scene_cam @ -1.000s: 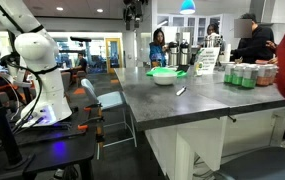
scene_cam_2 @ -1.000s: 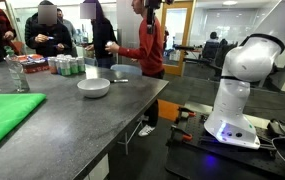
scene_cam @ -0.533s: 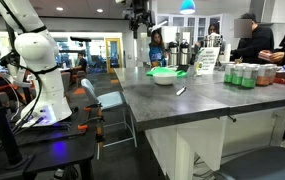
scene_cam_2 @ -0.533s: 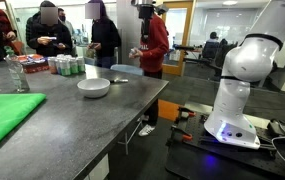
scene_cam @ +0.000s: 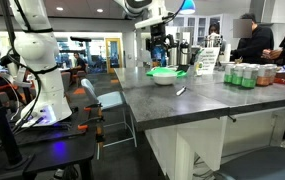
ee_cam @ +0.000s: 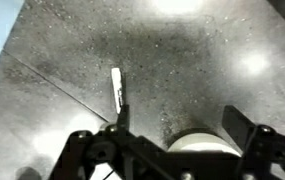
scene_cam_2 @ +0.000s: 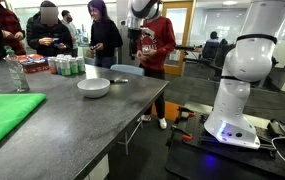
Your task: Put the marker in the bowl
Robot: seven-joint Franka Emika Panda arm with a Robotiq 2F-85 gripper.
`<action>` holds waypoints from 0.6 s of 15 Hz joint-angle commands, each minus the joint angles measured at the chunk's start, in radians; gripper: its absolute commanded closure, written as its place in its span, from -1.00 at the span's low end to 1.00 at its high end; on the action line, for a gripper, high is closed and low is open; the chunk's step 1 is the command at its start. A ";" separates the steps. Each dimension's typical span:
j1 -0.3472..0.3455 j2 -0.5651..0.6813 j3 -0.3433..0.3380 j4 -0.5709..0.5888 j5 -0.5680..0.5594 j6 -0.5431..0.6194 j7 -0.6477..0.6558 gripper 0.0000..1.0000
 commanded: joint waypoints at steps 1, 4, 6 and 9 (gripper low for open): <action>-0.040 0.100 0.028 0.030 0.020 0.050 -0.033 -1.00; -0.074 0.204 0.048 0.088 0.009 0.045 -0.050 -1.00; -0.098 0.264 0.065 0.129 0.004 0.039 -0.069 -1.00; -0.132 0.353 0.094 0.205 -0.011 0.010 -0.112 -1.00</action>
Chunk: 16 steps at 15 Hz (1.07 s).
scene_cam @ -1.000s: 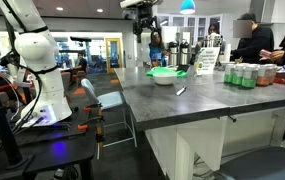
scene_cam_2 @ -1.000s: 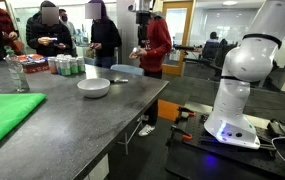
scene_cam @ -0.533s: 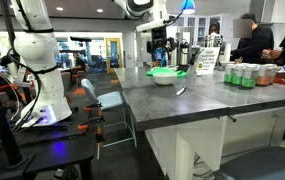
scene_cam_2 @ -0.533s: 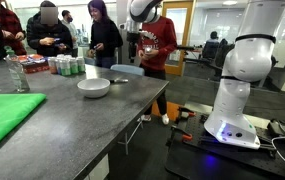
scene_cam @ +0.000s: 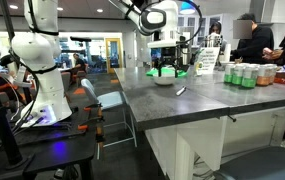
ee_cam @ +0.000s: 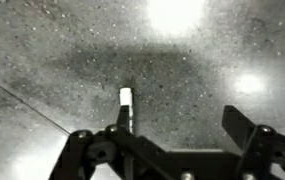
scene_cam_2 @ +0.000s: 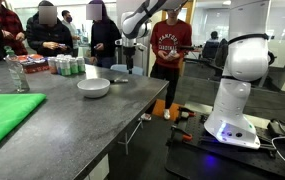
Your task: Put the marker in the bowl
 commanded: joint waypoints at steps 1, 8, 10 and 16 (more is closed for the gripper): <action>-0.048 0.094 0.046 0.102 -0.022 -0.043 -0.056 -1.00; -0.096 0.236 0.089 0.237 -0.044 -0.044 -0.067 -0.82; -0.107 0.263 0.095 0.267 -0.044 -0.049 -0.065 -0.62; -0.133 0.319 0.111 0.314 -0.044 -0.068 -0.063 0.13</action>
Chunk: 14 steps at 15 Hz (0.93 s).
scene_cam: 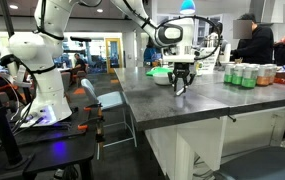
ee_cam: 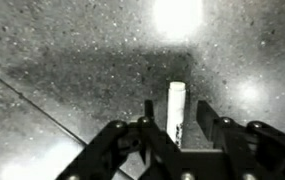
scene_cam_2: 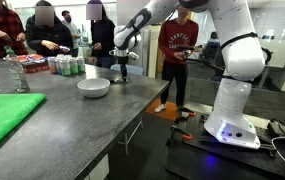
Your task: Put the marker in the bowl
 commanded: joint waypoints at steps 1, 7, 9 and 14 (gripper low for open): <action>-0.024 0.030 0.024 0.046 -0.017 -0.052 -0.014 0.43; -0.025 0.016 0.025 0.036 -0.018 -0.035 0.004 0.91; -0.019 -0.004 0.016 0.031 -0.022 -0.052 0.033 0.91; 0.014 -0.115 0.000 0.013 -0.077 -0.199 0.104 0.91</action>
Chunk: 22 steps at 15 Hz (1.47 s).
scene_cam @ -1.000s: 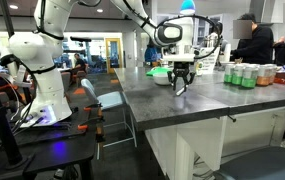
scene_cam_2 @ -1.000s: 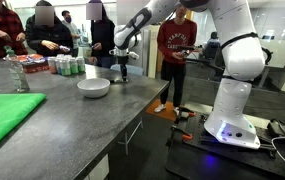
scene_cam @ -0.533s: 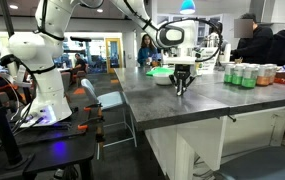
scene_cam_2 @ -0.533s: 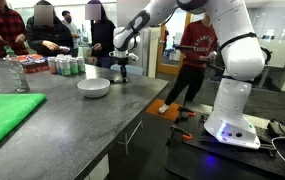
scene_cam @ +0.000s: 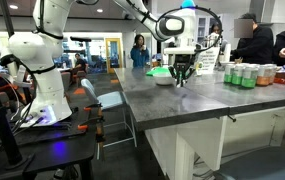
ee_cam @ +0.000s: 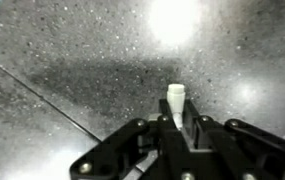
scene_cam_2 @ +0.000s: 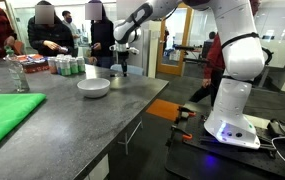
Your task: Put the marker in the bowl
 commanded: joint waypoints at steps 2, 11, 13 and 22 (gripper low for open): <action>0.035 -0.120 0.006 -0.023 -0.073 -0.155 0.058 0.91; 0.150 -0.167 0.108 0.008 -0.035 -0.192 0.026 0.91; 0.165 -0.146 0.125 0.019 -0.021 -0.184 0.026 0.91; 0.171 -0.059 0.165 0.078 0.029 -0.125 0.000 0.83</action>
